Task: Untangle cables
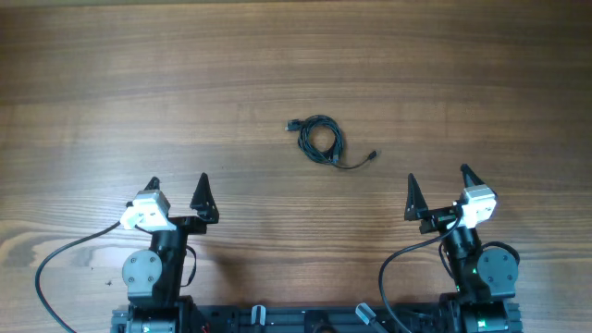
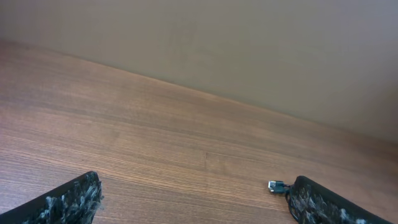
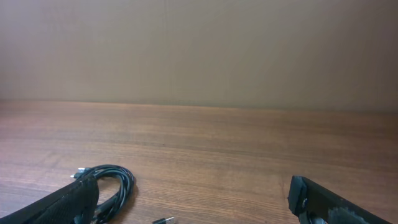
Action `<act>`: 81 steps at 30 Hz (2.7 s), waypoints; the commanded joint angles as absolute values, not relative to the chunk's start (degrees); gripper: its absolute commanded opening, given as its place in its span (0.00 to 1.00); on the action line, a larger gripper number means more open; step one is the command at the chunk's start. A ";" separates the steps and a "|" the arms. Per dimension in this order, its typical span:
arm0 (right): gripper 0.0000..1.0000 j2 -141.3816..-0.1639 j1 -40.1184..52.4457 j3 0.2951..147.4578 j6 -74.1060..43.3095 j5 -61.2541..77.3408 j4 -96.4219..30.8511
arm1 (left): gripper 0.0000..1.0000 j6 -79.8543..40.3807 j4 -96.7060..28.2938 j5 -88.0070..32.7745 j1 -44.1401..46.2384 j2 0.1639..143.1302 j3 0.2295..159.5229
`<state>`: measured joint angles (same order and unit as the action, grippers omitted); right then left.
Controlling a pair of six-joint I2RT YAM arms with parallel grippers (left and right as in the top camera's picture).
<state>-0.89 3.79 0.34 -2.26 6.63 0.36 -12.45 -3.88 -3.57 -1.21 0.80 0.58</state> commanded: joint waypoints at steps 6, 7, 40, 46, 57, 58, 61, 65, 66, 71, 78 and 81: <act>1.00 -0.80 3.46 0.30 -2.04 7.55 0.47 | 1.00 -11.29 -4.12 -4.67 -1.63 0.54 0.32; 1.00 -0.80 3.46 0.30 -2.07 7.55 0.47 | 1.00 -11.07 -4.05 -4.51 -1.63 0.54 0.32; 1.00 -39.33 3.46 25.30 -4.64 5.82 -12.29 | 1.00 -17.19 -25.08 -9.67 -1.61 30.81 30.96; 1.00 -52.01 3.46 38.68 -4.49 5.89 -25.54 | 1.00 -17.17 -36.93 -11.07 -1.61 46.52 46.81; 1.00 -56.75 3.46 45.21 -6.35 16.43 -31.81 | 1.00 -17.23 -46.44 -11.16 -1.61 55.68 53.54; 1.00 -56.75 3.46 45.21 -6.37 16.40 -31.55 | 1.00 -17.21 -45.19 -11.42 -1.61 55.68 53.54; 1.00 -56.80 3.46 45.21 -6.37 16.40 -30.89 | 1.00 -17.23 -39.53 -16.34 -1.61 55.81 53.54; 1.00 -56.82 3.46 45.19 -6.37 16.40 -30.79 | 1.00 -21.54 -32.75 -19.03 -0.16 58.76 53.54; 1.00 -56.82 3.46 45.19 -6.39 16.38 -30.83 | 1.00 -21.54 -31.33 -19.03 1.02 60.36 53.63; 1.00 -56.86 3.46 45.19 -6.37 16.40 -30.83 | 0.99 -21.50 -30.41 -14.11 8.12 69.01 57.17; 1.00 -58.35 3.46 45.15 -6.39 16.38 -30.89 | 0.99 -21.50 -24.62 -6.79 18.55 85.10 62.37; 1.00 -60.03 3.46 45.15 -6.44 16.40 -31.14 | 1.00 -21.47 -18.59 -1.72 23.07 91.31 62.37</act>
<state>-58.33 3.68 44.01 -5.98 15.44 -30.89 -20.95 -22.48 -7.92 19.22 86.08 61.36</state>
